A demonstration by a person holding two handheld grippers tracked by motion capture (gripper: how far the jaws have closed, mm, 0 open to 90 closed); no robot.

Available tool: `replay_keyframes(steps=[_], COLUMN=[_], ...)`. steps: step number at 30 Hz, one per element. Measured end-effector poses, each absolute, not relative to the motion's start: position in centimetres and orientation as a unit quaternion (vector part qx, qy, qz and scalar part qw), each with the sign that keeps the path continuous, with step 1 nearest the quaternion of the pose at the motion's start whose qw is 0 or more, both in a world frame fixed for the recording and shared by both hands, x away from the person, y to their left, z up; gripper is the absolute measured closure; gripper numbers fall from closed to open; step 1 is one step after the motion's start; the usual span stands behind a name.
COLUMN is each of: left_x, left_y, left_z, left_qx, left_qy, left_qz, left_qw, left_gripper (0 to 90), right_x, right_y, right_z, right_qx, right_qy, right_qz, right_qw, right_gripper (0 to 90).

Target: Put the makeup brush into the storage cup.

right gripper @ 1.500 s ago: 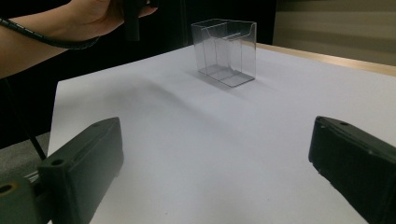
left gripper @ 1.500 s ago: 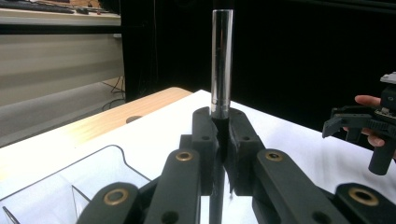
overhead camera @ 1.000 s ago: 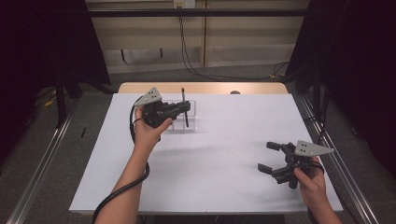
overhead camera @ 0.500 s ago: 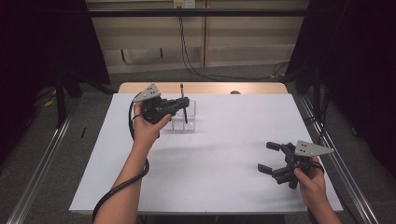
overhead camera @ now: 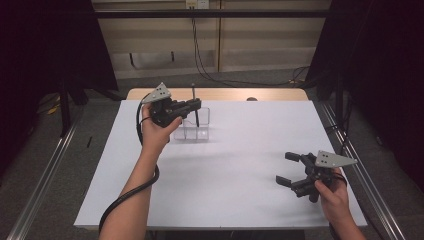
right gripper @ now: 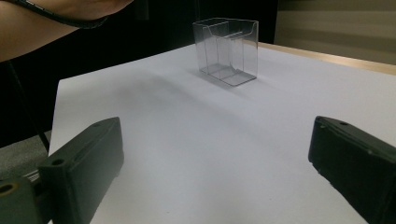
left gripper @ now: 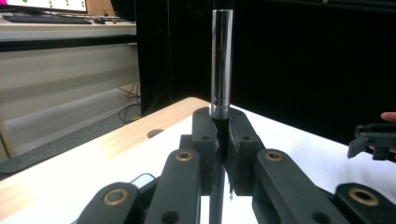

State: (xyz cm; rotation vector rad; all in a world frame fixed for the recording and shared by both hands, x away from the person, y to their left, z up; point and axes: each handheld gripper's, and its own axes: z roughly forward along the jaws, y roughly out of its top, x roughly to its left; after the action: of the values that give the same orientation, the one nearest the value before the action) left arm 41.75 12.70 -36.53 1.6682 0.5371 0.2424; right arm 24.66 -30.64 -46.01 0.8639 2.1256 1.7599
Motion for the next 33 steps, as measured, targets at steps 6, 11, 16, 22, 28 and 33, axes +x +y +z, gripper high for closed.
replay_keyframes(steps=[6, 11, 16, 22, 28, 33], left_x=[42.0, 42.2, 42.5, 42.7, 43.0, 43.3], left_y=[12.5, 12.4, 12.4, 12.6, 12.6, 12.7], left_z=[-36.2, -36.2, -36.1, -35.8, -35.6, -35.6], left_qx=[0.732, 0.733, 0.734, 0.731, 0.731, 0.730], left_qy=[0.232, 0.235, 0.236, 0.240, 0.242, 0.244], left_qz=[0.108, 0.110, 0.116, 0.121, 0.126, 0.130], left_qw=[0.632, 0.629, 0.626, 0.627, 0.626, 0.625], left_gripper=[83.5, 83.5, 83.6, 83.5, 83.6, 83.6], right_x=[24.7, 24.6, 24.6, 24.7, 24.7, 24.6], right_y=[-30.6, -30.7, -30.7, -30.7, -30.7, -30.7], right_z=[-46.0, -46.0, -46.0, -46.0, -46.0, -46.0], right_qx=[0.295, 0.294, 0.294, 0.293, 0.293, 0.293], right_qy=[0.729, 0.729, 0.730, 0.729, 0.729, 0.729], right_qz=[0.605, 0.605, 0.605, 0.605, 0.605, 0.606], right_qw=[0.125, 0.125, 0.126, 0.125, 0.124, 0.124], right_gripper=[2.6, 2.6, 2.9, 2.9, 2.9, 2.9])
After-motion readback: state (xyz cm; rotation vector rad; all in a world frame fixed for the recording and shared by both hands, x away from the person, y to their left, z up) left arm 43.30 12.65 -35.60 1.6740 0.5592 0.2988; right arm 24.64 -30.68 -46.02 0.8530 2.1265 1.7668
